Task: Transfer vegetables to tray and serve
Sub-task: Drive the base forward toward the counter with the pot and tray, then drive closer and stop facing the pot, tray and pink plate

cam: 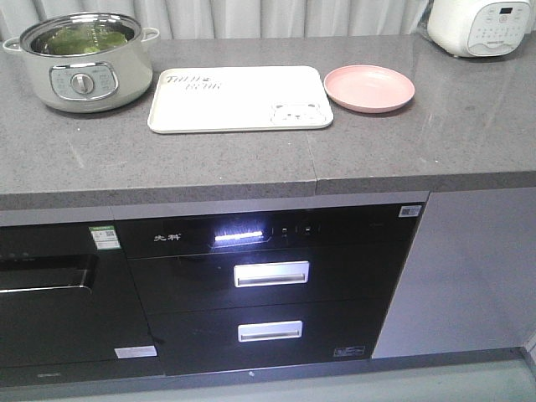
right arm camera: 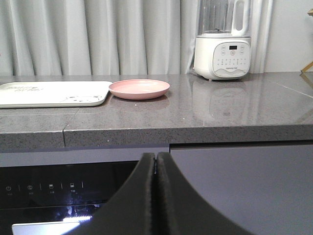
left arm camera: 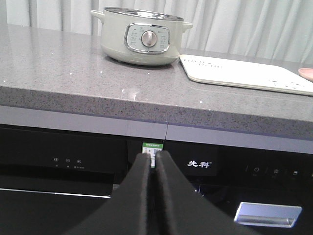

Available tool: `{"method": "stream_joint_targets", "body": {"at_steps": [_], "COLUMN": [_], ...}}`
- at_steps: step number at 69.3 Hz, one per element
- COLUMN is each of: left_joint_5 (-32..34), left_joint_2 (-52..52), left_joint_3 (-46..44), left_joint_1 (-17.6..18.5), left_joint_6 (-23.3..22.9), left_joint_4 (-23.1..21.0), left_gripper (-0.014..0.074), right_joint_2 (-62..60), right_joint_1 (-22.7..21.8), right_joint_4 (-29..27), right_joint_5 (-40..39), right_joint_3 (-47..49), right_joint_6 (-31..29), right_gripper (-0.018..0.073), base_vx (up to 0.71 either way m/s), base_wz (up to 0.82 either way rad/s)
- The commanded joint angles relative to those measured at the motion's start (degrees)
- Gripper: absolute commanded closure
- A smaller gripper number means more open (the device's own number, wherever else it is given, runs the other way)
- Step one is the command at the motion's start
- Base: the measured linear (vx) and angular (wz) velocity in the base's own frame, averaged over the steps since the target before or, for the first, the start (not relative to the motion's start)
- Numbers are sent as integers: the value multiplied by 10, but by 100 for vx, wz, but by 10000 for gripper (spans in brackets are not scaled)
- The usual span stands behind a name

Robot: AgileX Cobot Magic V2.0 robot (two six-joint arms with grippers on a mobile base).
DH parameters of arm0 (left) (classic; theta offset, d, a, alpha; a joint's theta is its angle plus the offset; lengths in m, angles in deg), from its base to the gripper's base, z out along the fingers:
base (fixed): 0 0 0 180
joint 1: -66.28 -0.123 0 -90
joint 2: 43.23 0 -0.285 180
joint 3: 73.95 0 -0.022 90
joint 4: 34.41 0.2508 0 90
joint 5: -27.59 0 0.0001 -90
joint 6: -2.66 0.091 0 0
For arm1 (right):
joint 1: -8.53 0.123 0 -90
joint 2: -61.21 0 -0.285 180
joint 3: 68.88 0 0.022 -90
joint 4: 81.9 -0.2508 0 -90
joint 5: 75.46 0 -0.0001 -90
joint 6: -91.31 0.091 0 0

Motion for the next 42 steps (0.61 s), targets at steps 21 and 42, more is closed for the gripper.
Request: {"method": "stream_joint_targets", "body": {"at_steps": [21,42], "left_joint_5": [38,38], "left_joint_2": [9,9], "left_joint_3": [15,15], "left_joint_1": [1,1], "left_joint_6": [-5,-5], "left_joint_4": [-4,-4], "left_gripper": [602,602], "right_joint_2": [-4,-4], "right_joint_1": [-3,-3], "right_joint_4": [7,7], "right_joint_5": [-41,-41], "right_joint_3": [-9,-9], "right_joint_6": [-3,-3], "right_gripper": [561,561], "base_vx": [12,12], "base_wz": [4,4]}}
